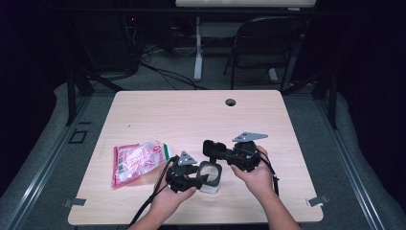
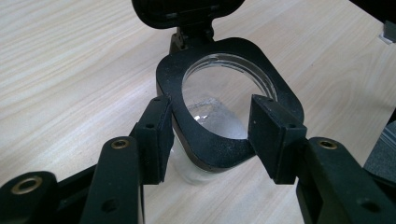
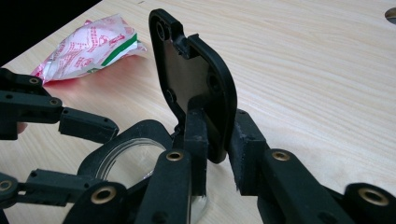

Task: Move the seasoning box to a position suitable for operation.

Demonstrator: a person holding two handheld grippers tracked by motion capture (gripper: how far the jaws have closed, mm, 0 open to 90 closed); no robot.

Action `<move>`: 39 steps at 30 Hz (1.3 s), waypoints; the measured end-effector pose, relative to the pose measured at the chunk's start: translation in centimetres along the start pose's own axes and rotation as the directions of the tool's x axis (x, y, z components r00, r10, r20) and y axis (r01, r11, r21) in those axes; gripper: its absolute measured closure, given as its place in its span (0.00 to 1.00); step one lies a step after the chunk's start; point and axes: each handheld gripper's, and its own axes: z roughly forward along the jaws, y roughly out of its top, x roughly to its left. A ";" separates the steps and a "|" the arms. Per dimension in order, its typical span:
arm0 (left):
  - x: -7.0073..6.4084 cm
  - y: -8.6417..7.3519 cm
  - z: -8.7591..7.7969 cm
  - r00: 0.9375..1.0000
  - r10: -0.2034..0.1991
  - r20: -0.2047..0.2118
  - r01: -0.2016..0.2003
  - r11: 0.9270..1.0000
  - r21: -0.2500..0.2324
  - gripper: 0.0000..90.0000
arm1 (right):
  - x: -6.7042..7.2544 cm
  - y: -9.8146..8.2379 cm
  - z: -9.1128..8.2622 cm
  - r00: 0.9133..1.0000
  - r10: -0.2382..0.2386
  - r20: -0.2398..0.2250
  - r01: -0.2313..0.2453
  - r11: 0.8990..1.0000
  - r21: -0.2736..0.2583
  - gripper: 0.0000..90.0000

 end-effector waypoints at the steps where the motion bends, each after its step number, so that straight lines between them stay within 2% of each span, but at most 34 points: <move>1: 0.0 0.0 0.0 1.000 0.000 0.001 0.000 1.000 0.000 0.56 | 0.0 0.0 0.0 1.000 0.002 0.002 -0.002 1.000 -0.001 0.87; 6: 0.3 0.0 -0.1 1.000 -0.001 0.022 0.001 1.000 -0.001 0.57 | 0.1 0.0 0.0 1.000 0.003 0.007 -0.003 1.000 0.002 0.85; 8: 0.5 0.1 -0.4 1.000 0.011 0.013 -0.011 1.000 0.000 0.58 | 0.2 0.0 -0.1 1.000 0.000 0.014 0.000 1.000 0.003 0.82; 13: 1.4 -0.2 -1.2 1.000 0.003 0.001 -0.003 1.000 -0.005 0.58 | 0.3 -0.2 -0.7 1.000 -0.013 0.026 0.012 1.000 0.023 0.77; 19: 2.7 -1.1 -2.4 0.999 -0.001 -0.033 0.000 1.000 -0.020 0.59 | 0.7 -0.7 -1.7 1.000 0.010 0.027 -0.010 1.000 0.008 0.76; 27: 5.1 -3.5 -3.2 0.996 -0.060 -0.062 0.058 0.998 -0.024 0.61 | 1.5 -1.5 -2.4 0.999 0.017 0.043 -0.017 1.000 0.015 0.76; 29: 5.5 -4.0 -3.5 0.995 -0.068 -0.077 0.065 0.997 -0.036 0.62 | 1.6 -1.8 -2.4 0.999 0.015 0.040 -0.016 1.000 0.023 0.74; 31: 5.8 -4.3 -3.8 0.995 -0.071 -0.071 0.069 0.997 -0.036 0.62 | 1.8 -1.9 -2.3 0.999 0.015 0.039 -0.016 1.000 0.026 0.73; 36: 7.1 -5.5 -5.2 0.990 -0.110 -0.090 0.105 0.992 -0.063 0.63 | 2.4 -2.6 -2.3 0.999 -0.009 0.051 0.007 0.999 0.036 0.71; 39: 7.9 -6.3 -5.7 0.986 -0.132 -0.101 0.125 0.989 -0.074 0.63 | 2.6 -2.8 -2.4 0.999 0.003 0.042 -0.004 1.000 0.025 0.70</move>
